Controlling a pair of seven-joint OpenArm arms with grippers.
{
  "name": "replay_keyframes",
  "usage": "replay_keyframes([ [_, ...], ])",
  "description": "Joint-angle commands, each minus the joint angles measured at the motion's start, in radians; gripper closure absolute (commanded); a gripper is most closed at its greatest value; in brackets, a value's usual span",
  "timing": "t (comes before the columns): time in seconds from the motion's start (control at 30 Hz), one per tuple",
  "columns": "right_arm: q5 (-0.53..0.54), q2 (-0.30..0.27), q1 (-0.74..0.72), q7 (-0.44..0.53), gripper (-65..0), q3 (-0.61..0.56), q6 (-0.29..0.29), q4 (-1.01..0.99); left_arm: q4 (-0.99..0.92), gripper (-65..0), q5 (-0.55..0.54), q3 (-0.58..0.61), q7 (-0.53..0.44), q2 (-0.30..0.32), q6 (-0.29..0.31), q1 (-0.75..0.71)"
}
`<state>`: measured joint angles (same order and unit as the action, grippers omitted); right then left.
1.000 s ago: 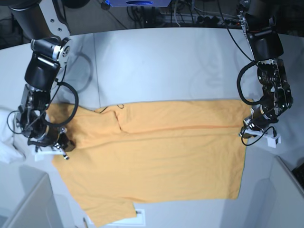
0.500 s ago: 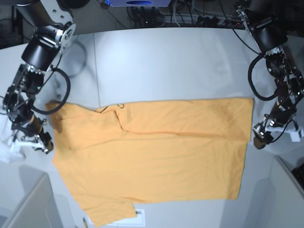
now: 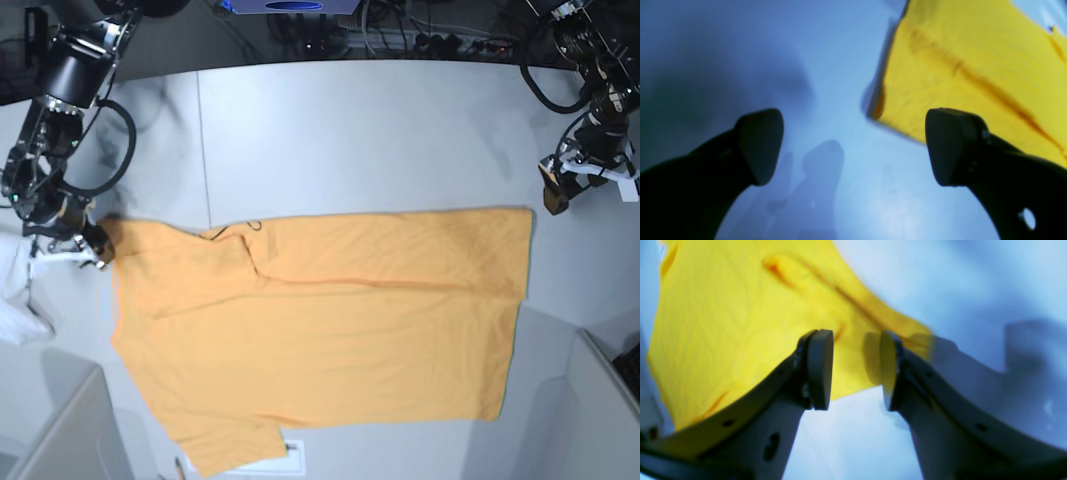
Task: Fold the T-shirt properly
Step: 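Open both grippers, release the fold, and raise them, then grasp the folded edge with both grippers and drag it toward the robot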
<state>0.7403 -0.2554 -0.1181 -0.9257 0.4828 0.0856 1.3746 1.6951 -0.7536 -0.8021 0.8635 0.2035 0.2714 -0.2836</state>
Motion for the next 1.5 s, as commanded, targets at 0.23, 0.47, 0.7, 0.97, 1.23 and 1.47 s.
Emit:
replay_keyframes([
  [0.23,-0.011,-0.018,-0.01,-0.003,-24.3,0.0,-0.004,0.01,-0.013,-65.0,-0.007,-0.006,-0.025,0.018,0.007,0.002],
  [0.47,-0.006,0.054,0.091,0.029,-24.2,0.106,0.062,0.159,-0.112,-65.0,-0.007,-0.004,-0.026,-0.011,0.007,0.031],
  [0.7,-0.001,0.176,0.148,0.029,-24.2,0.181,0.119,0.217,-0.209,-65.0,-0.008,0.086,-0.028,-0.012,0.007,0.116],
  [0.97,-0.001,0.247,0.165,0.125,-25.5,0.182,0.118,0.216,-0.326,-65.0,-0.007,0.091,-0.028,-0.046,0.007,0.231],
  [1.23,-0.008,0.238,0.133,0.222,-28.7,0.181,0.118,0.065,-0.455,-49.9,-0.007,0.092,-0.026,-0.051,0.007,0.294],
  [1.47,-0.001,0.199,0.093,0.291,-28.5,0.173,0.118,-0.025,-0.488,-1.5,-0.007,0.092,-0.026,-0.045,0.007,0.304],
])
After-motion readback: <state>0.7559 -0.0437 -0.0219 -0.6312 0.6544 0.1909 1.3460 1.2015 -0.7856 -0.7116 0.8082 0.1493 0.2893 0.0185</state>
